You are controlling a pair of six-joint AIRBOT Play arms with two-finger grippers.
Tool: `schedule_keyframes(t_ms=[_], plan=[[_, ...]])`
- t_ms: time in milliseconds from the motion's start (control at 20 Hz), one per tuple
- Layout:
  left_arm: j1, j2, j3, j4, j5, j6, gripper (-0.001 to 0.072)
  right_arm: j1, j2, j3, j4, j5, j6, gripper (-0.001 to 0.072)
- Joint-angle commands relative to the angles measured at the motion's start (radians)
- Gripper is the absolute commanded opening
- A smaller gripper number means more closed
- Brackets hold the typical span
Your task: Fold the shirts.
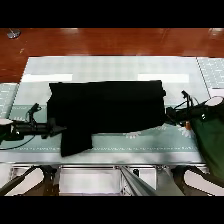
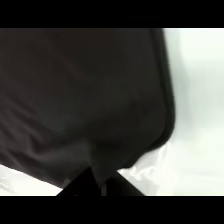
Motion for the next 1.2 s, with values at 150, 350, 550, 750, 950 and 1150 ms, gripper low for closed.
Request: schedule_keyframes(t_ms=[150, 350, 550, 750, 950, 1150], plan=[[-0.049, -0.042, 0.248, -0.122, 0.123, -0.022, 0.0023, 0.018, -0.058, 0.27, 0.062, 0.013, -0.023, 0.0028], [-0.169, -0.213, 0.44, -0.14, 0.254, -0.096, 0.0023, 0.061, -0.212, 0.44, 0.07, -0.06, -0.002, 0.0028], [-0.23, -0.414, 0.65, -0.139, 0.266, -0.165, 0.0023, 0.064, -0.384, 0.619, 0.098, -0.069, 0.057, 0.0028], [-0.229, -0.548, 0.769, -0.139, 0.256, -0.251, 0.0023, 0.064, -0.509, 0.742, 0.158, -0.012, 0.056, 0.0028], [-0.229, -0.586, 0.787, -0.139, 0.258, -0.269, 0.0027, 0.064, -0.562, 0.782, 0.183, -0.02, 0.056, 0.0028], [-0.192, -0.586, 0.859, -0.078, 0.132, -0.267, 0.0705, 0.034, -0.563, 0.811, 0.185, -0.003, 0.049, 0.062]])
